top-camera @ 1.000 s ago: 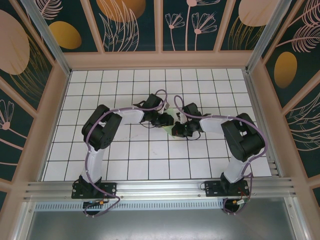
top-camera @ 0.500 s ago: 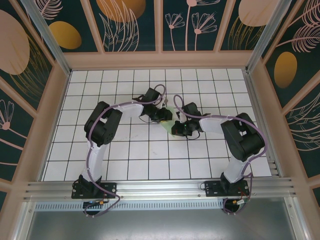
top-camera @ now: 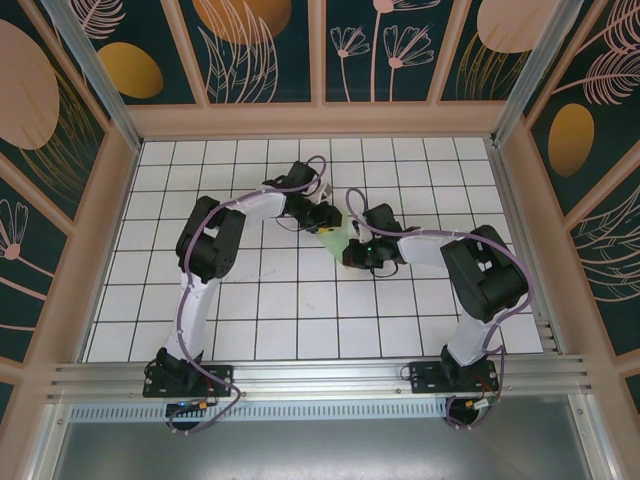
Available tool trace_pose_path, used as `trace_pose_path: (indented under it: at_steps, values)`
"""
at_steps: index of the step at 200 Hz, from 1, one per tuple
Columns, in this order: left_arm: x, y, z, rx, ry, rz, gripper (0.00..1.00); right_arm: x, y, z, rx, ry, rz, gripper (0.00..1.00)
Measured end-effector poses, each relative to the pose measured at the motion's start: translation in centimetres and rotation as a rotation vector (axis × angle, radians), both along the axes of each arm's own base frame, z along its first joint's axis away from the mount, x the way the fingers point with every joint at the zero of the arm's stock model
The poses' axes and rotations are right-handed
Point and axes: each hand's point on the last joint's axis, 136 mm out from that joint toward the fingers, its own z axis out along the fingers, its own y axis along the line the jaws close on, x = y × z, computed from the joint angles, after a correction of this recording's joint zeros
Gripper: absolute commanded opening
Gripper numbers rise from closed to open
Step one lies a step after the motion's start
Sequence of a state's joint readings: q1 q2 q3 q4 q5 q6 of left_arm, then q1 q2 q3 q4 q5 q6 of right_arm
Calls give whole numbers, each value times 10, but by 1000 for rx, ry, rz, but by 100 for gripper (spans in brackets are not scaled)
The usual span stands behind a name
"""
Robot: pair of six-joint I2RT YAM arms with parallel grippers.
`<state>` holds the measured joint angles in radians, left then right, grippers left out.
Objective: Fold a paper plane with a square sheet of paper (fold left side to right side)
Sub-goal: Fourth fold the wing at the center of the table.
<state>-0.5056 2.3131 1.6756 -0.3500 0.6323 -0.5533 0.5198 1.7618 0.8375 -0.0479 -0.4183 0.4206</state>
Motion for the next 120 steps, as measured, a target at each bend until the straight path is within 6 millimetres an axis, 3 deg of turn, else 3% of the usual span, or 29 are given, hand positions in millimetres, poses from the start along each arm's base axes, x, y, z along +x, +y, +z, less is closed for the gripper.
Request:
trace_pose_path:
  at_steps: [74,120]
  values:
    - [49,20,3,-15,-25,63,42,3,2,1,1,-10,3,0]
    - [52,22,4,-37,9,68,44,3,2,1,-1,-12,3,0]
